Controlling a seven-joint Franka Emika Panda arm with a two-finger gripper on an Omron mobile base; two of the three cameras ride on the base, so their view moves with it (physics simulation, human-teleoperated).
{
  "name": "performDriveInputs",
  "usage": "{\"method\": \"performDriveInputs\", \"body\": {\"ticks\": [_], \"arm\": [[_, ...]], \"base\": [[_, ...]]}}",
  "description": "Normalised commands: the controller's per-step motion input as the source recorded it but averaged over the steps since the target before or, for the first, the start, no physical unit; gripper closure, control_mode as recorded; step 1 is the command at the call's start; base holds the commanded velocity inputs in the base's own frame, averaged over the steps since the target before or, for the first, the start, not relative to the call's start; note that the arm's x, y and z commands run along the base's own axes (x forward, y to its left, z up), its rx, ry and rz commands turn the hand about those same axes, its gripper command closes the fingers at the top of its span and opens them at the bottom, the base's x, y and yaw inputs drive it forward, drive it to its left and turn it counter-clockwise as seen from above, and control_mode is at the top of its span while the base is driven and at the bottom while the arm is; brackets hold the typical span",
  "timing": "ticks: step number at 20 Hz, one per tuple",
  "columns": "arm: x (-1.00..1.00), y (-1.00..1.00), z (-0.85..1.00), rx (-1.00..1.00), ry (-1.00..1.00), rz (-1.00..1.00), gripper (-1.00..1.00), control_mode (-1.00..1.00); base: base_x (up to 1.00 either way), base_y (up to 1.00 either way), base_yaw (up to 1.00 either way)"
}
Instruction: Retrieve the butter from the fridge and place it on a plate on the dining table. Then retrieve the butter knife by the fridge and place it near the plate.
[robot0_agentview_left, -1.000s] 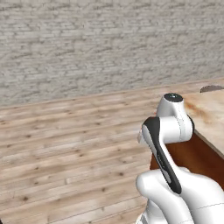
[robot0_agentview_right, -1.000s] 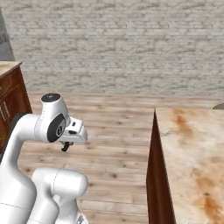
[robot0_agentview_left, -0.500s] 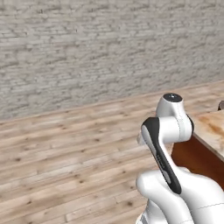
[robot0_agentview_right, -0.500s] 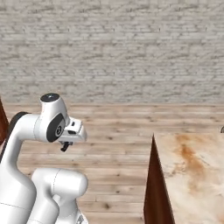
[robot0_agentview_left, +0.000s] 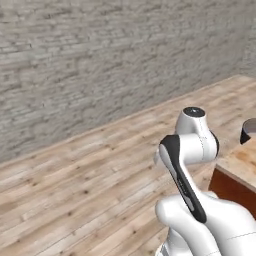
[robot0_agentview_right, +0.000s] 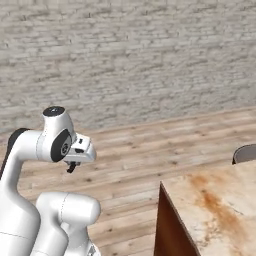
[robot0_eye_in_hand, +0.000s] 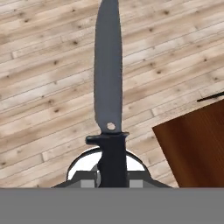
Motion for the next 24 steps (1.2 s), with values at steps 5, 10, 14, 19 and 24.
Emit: {"method": "performDriveInputs", "body": {"ticks": [5, 10, 14, 19, 24], "arm": [[0.0, 0.0, 0.0, 0.0, 0.0, 0.0, 1.0, 1.0], [0.0, 0.0, 0.0, 0.0, 0.0, 0.0, 1.0, 1.0], [0.0, 0.0, 0.0, 0.0, 0.0, 0.0, 1.0, 1.0], [0.0, 0.0, 0.0, 0.0, 0.0, 0.0, 1.0, 1.0], [0.0, 0.0, 0.0, 0.0, 0.0, 0.0, 1.0, 1.0]], "base": [[1.0, 0.72, -0.68], [1.0, 0.73, -0.66], [0.94, 0.86, -0.64], [0.78, 0.91, -0.61], [0.77, 0.87, -0.61]]}}
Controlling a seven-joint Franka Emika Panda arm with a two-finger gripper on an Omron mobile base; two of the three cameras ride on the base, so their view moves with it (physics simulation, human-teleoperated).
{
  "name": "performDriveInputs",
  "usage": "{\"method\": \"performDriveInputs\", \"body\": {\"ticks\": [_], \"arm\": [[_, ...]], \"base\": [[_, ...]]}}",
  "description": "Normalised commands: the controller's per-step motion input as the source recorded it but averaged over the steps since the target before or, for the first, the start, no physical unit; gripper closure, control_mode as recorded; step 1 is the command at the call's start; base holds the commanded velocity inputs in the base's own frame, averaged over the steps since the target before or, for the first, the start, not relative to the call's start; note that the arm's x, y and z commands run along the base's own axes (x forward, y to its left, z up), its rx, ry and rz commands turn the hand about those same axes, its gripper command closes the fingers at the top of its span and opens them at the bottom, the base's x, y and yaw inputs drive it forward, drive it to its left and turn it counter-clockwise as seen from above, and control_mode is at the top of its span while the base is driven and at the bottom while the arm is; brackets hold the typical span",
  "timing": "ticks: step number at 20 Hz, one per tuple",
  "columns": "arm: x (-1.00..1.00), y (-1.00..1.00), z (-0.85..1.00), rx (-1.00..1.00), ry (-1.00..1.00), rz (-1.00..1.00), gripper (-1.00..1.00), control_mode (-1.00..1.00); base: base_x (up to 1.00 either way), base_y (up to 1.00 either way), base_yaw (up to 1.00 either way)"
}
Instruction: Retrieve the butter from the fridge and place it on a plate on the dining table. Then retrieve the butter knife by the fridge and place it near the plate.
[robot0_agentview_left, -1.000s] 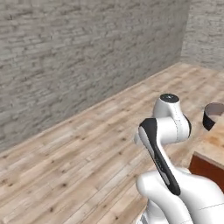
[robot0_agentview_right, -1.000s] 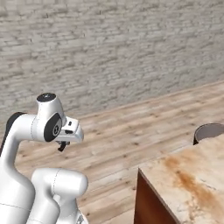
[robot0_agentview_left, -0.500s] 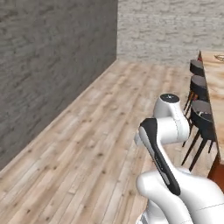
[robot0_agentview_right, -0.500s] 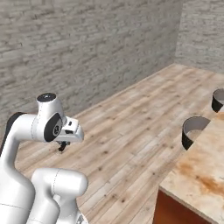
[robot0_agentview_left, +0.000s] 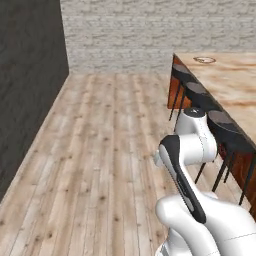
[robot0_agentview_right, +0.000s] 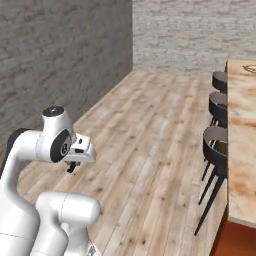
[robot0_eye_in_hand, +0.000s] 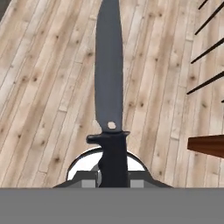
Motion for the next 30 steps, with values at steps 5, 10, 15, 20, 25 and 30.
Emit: {"method": "performDriveInputs", "body": {"ticks": [5, 10, 15, 20, 25, 30], "arm": [[0.0, 0.0, 0.0, 0.0, 0.0, 0.0, 1.0, 1.0], [0.0, 0.0, 0.0, 0.0, 0.0, 0.0, 1.0, 1.0], [0.0, 0.0, 0.0, 0.0, 0.0, 0.0, 1.0, 1.0], [0.0, 0.0, 0.0, 0.0, 0.0, 0.0, 1.0, 1.0], [0.0, 0.0, 0.0, 0.0, 0.0, 0.0, 1.0, 1.0], [0.0, 0.0, 0.0, 0.0, 0.0, 0.0, 1.0, 1.0]], "base": [[0.85, 0.85, -0.6], [1.0, 0.92, -0.58], [0.91, 0.99, -0.44], [0.95, 1.0, -0.47], [0.86, 1.0, -0.55], [0.51, 1.0, -0.51]]}}
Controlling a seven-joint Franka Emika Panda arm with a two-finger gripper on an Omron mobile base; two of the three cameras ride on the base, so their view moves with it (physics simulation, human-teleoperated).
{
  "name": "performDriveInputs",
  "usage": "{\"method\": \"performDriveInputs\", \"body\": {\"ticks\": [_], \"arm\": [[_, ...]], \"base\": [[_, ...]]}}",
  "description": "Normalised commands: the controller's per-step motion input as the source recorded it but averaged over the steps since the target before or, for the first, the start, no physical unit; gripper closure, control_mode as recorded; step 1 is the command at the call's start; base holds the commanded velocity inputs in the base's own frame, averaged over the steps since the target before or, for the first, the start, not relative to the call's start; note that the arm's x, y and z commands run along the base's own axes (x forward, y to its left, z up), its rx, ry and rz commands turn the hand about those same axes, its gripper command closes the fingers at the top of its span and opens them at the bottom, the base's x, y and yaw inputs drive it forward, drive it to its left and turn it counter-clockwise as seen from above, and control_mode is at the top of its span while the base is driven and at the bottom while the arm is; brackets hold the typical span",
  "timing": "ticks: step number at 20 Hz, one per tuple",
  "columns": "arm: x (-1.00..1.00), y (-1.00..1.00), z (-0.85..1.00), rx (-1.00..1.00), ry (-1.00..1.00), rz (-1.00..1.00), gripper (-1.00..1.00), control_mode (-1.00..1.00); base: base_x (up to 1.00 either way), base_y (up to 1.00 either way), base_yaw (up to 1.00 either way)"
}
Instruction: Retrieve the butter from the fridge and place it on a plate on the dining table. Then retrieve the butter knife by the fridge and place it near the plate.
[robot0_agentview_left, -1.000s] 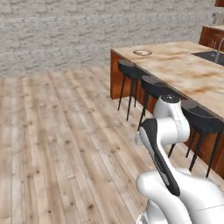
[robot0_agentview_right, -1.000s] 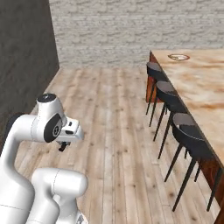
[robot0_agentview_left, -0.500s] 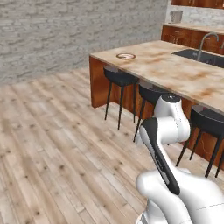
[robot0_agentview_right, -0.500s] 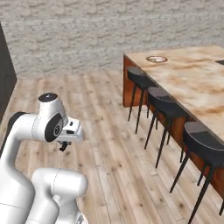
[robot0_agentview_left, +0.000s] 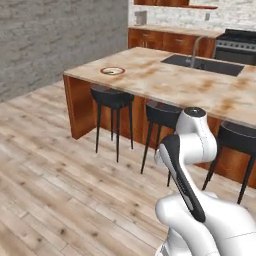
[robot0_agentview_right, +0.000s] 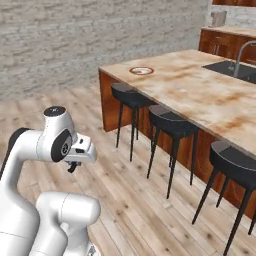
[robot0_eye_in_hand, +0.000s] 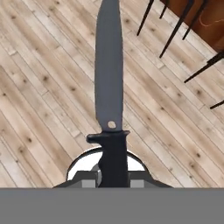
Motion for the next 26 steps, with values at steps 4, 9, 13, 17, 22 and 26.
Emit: {"method": "performDriveInputs", "body": {"ticks": [4, 9, 13, 17, 22, 26], "arm": [[0.0, 0.0, 0.0, 0.0, 0.0, 0.0, 1.0, 1.0], [0.0, 0.0, 0.0, 0.0, 0.0, 0.0, 1.0, 1.0], [0.0, 0.0, 0.0, 0.0, 0.0, 0.0, 1.0, 1.0], [0.0, 0.0, 0.0, 0.0, 0.0, 0.0, 1.0, 1.0], [0.0, 0.0, 0.0, 0.0, 0.0, 0.0, 1.0, 1.0], [0.0, 0.0, 0.0, 0.0, 0.0, 0.0, 1.0, 1.0]], "base": [[0.27, 1.0, -0.54], [0.34, 1.0, -0.55], [0.28, 1.0, -0.49], [0.29, 1.0, -0.5], [0.23, 1.0, -0.46], [0.21, 1.0, -0.41]]}}
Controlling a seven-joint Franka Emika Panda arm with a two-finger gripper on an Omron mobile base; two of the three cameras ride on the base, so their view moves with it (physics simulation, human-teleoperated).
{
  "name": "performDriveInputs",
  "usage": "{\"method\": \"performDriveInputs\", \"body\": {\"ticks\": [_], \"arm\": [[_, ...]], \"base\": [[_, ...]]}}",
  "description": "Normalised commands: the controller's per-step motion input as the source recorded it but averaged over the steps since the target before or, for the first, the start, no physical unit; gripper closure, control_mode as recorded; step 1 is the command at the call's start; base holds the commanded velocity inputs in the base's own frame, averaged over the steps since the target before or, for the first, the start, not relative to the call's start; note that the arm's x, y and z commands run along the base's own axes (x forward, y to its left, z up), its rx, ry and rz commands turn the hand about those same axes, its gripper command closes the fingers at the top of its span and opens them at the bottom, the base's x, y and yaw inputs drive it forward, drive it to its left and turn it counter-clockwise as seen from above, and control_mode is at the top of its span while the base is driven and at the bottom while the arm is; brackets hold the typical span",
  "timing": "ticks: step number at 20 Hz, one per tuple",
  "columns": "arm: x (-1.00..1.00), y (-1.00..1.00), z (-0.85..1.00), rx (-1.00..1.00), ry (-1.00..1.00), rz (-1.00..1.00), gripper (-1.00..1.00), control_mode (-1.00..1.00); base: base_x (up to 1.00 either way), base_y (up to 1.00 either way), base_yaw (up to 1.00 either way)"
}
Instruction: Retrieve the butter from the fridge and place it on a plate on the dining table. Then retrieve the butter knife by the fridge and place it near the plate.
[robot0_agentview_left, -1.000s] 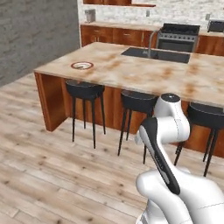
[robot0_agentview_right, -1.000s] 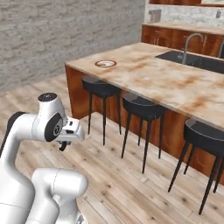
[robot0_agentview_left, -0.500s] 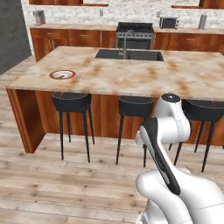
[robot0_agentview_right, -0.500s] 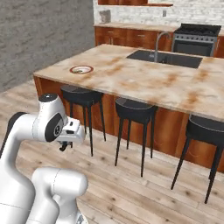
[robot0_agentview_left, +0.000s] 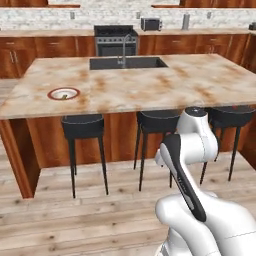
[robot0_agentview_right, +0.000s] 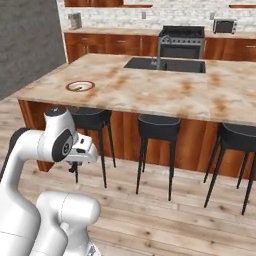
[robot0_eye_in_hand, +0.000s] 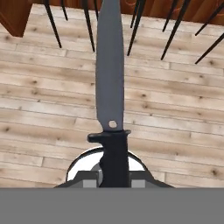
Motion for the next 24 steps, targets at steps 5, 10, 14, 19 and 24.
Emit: {"method": "performDriveInputs", "body": {"ticks": [5, 10, 14, 19, 24], "arm": [[0.0, 0.0, 0.0, 0.0, 0.0, 0.0, 1.0, 1.0], [0.0, 0.0, 0.0, 0.0, 0.0, 0.0, 1.0, 1.0], [0.0, 0.0, 0.0, 0.0, 0.0, 0.0, 1.0, 1.0], [0.0, 0.0, 0.0, 0.0, 0.0, 0.0, 1.0, 1.0], [0.0, 0.0, 0.0, 0.0, 0.0, 0.0, 1.0, 1.0]], "base": [[0.23, 1.0, -0.28], [0.55, 0.77, -0.17], [0.59, 0.53, -0.07], [0.66, 0.09, -0.01], [0.79, 0.07, 0.0]]}}
